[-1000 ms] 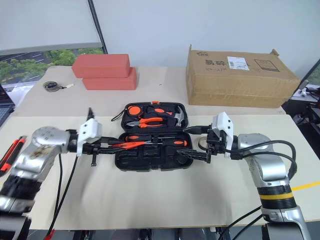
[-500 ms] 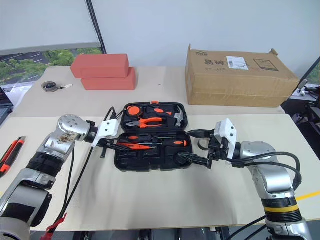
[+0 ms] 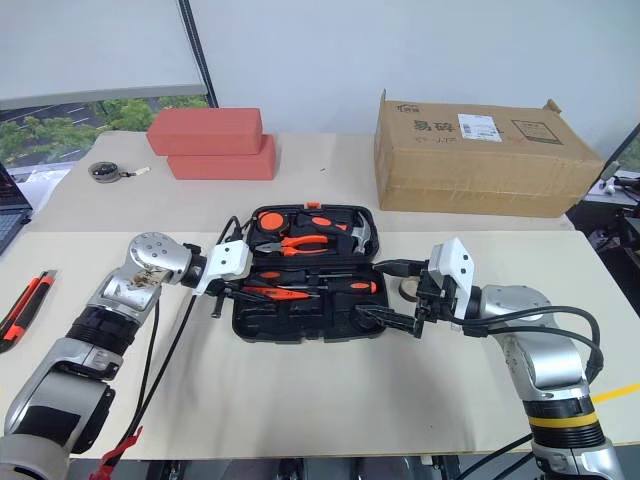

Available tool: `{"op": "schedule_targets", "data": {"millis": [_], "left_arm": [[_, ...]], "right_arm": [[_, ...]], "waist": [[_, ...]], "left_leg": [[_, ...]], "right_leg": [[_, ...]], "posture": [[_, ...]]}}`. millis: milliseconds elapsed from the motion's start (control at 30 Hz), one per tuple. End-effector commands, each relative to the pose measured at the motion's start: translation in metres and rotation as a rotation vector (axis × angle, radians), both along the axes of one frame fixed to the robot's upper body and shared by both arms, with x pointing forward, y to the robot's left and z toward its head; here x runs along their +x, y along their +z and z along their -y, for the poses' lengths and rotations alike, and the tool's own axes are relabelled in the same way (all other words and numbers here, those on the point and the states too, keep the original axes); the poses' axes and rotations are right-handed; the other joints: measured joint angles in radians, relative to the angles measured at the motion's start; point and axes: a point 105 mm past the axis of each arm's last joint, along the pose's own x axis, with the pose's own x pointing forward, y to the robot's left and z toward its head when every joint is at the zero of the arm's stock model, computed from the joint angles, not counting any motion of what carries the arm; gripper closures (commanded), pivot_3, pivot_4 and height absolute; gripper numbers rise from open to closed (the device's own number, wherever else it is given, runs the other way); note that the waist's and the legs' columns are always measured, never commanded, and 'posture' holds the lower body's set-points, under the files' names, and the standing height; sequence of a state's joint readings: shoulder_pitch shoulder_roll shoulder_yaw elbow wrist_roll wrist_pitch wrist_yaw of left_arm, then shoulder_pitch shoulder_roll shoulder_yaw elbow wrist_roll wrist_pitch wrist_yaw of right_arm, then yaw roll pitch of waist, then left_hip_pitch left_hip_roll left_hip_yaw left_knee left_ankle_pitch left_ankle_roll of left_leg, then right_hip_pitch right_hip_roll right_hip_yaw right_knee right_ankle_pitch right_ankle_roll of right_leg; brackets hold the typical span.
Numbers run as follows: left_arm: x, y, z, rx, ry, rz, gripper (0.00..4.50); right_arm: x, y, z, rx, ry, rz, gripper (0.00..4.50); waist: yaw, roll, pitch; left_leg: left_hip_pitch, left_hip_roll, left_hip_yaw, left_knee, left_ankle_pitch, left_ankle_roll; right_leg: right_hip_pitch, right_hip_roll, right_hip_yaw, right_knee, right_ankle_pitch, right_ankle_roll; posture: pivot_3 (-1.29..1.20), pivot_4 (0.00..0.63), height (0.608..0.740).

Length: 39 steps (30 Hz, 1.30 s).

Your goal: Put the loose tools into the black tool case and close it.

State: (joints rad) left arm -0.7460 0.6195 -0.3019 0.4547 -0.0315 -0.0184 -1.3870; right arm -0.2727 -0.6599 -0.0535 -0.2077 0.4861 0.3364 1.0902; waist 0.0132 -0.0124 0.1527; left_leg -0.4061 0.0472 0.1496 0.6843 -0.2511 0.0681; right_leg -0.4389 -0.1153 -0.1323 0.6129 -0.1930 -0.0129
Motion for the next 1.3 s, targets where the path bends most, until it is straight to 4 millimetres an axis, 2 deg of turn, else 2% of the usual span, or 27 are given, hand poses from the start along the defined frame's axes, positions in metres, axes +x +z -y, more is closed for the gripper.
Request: {"op": "schedule_targets", "data": {"millis": [33, 167, 300, 333, 467, 600, 633, 833, 900, 967, 1000, 1033, 1067, 1300], "left_arm": [[-0.001, -0.005, 0.004, 0.065, -0.039, 0.01, 4.01], [-0.002, 0.003, 0.009, 0.048, -0.053, -0.028, 4.01], [-0.003, 0.0, 0.008, 0.054, -0.038, -0.037, 4.01], [-0.003, 0.0, 0.009, 0.044, -0.037, -0.04, 3.01], [-0.003, 0.005, 0.013, 0.002, -0.026, -0.037, 1.61], [0.002, 0.026, 0.011, -0.089, 0.015, 0.003, 0.19], [0.001, 0.033, 0.011, -0.12, 0.023, 0.004, 0.08], [-0.001, 0.08, 0.007, -0.336, 0.128, 0.057, 0.08], [-0.002, 0.09, 0.006, -0.408, 0.181, 0.093, 0.59], [-0.003, 0.092, 0.006, -0.457, 0.25, 0.113, 1.07], [-0.004, 0.09, 0.007, -0.464, 0.274, 0.113, 1.07], [-0.007, 0.082, 0.009, -0.46, 0.299, 0.102, 1.76], [-0.01, 0.073, 0.011, -0.45, 0.32, 0.09, 1.83], [-0.018, 0.021, 0.014, -0.363, 0.45, 0.009, 4.41]], "right_arm": [[-0.001, 0.014, -0.002, 0.011, 0.016, 0.061, 0.0], [-0.002, 0.014, -0.002, 0.007, 0.011, 0.07, 0.0], [-0.004, 0.013, -0.002, 0.013, -0.001, 0.07, 0.0], [-0.004, 0.012, -0.002, 0.012, -0.001, 0.069, 0.0], [-0.006, 0.011, -0.003, 0.014, -0.001, 0.064, 0.0], [-0.002, 0.012, -0.002, 0.008, 0.006, 0.062, 0.0], [-0.002, 0.012, -0.002, 0.007, 0.009, 0.062, 0.0], [-0.001, 0.01, -0.006, 0.009, 0.027, 0.059, 0.0], [-0.002, 0.009, -0.008, 0.011, 0.032, 0.057, 0.0], [-0.002, 0.009, -0.009, 0.014, 0.037, 0.054, 0.0], [-0.002, 0.008, -0.009, 0.015, 0.038, 0.053, 0.0], [-0.002, 0.008, -0.009, 0.015, 0.04, 0.053, 0.0], [-0.002, 0.008, -0.01, 0.016, 0.042, 0.052, 0.0], [0.0, 0.008, -0.013, 0.02, 0.057, 0.056, 0.0]], "waist": [[0.0, 0.0, 0.0], [0.001, 0.0, 0.0], [0.001, 0.0, 0.0], [0.001, 0.0, 0.0], [-0.001, 0.0, 0.0], [0.0, 0.0, 0.0], [0.0, 0.0, 0.0], [-0.002, 0.0, 0.0], [-0.002, 0.0, 0.0], [-0.002, 0.0, 0.0], [-0.002, 0.0, 0.0], [-0.002, 0.0, 0.0], [-0.002, 0.0, 0.0], [0.002, 0.0, 0.0]], "left_leg": [[0.0, 0.0, 0.0, 0.0, 0.0, 0.0], [0.001, 0.0, 0.0, 0.0, 0.0, 0.0], [0.001, 0.0, 0.0, 0.0, 0.0, 0.001], [0.0, 0.0, 0.0, 0.0, 0.0, 0.0], [0.0, 0.0, 0.001, 0.0, 0.001, -0.001], [0.001, -0.001, 0.001, 0.001, 0.001, -0.001], [0.0, 0.0, 0.0, 0.002, 0.0, 0.001], [0.001, 0.0, -0.002, 0.002, 0.001, 0.001], [0.001, 0.0, -0.002, 0.002, 0.001, 0.001], [0.001, 0.0, -0.002, 0.002, 0.002, 0.001], [0.001, 0.0, -0.002, 0.002, 0.002, 0.0], [0.001, 0.0, -0.001, 0.002, 0.003, -0.001], [0.001, 0.0, -0.001, 0.002, 0.004, -0.003], [0.002, -0.001, -0.001, 0.002, 0.004, -0.003]], "right_leg": [[0.0, 0.0, 0.0, 0.0, 0.0, 0.0], [0.0, 0.001, 0.0, 0.002, 0.0, 0.0], [0.0, 0.001, 0.0, 0.002, 0.0, 0.0], [0.0, 0.001, 0.0, 0.001, 0.0, 0.0], [0.0, 0.001, 0.002, 0.001, 0.0, 0.0], [0.0, 0.001, 0.004, 0.002, 0.0, 0.0], [0.0, 0.001, 0.004, 0.002, 0.0, 0.001], [0.0, 0.002, 0.006, 0.005, 0.001, 0.001], [0.0, 0.003, 0.007, 0.005, 0.001, 0.001], [0.0, 0.002, 0.007, 0.005, 0.001, 0.001], [0.0, 0.003, 0.007, 0.005, 0.001, 0.001], [0.0, 0.002, 0.008, 0.006, 0.001, 0.001], [0.0, 0.002, 0.008, 0.006, 0.001, 0.001], [0.0, 0.002, 0.008, 0.006, 0.001, 0.001]], "posture": [[0.0, 0.15, 0.712], [0.0, 0.15, 0.712], [0.0, 0.15, 0.712], [0.0, 0.15, 0.712], [0.0, 0.15, 0.712], [0.0, 0.15, 0.712], [0.0, 0.15, 0.712], [0.0, 0.15, 0.712], [0.0, 0.15, 0.712], [0.0, 0.15, 0.712], [0.0, 0.15, 0.712], [0.0, 0.15, 0.712], [0.0, 0.15, 0.712], [0.0, 0.15, 0.712]]}}
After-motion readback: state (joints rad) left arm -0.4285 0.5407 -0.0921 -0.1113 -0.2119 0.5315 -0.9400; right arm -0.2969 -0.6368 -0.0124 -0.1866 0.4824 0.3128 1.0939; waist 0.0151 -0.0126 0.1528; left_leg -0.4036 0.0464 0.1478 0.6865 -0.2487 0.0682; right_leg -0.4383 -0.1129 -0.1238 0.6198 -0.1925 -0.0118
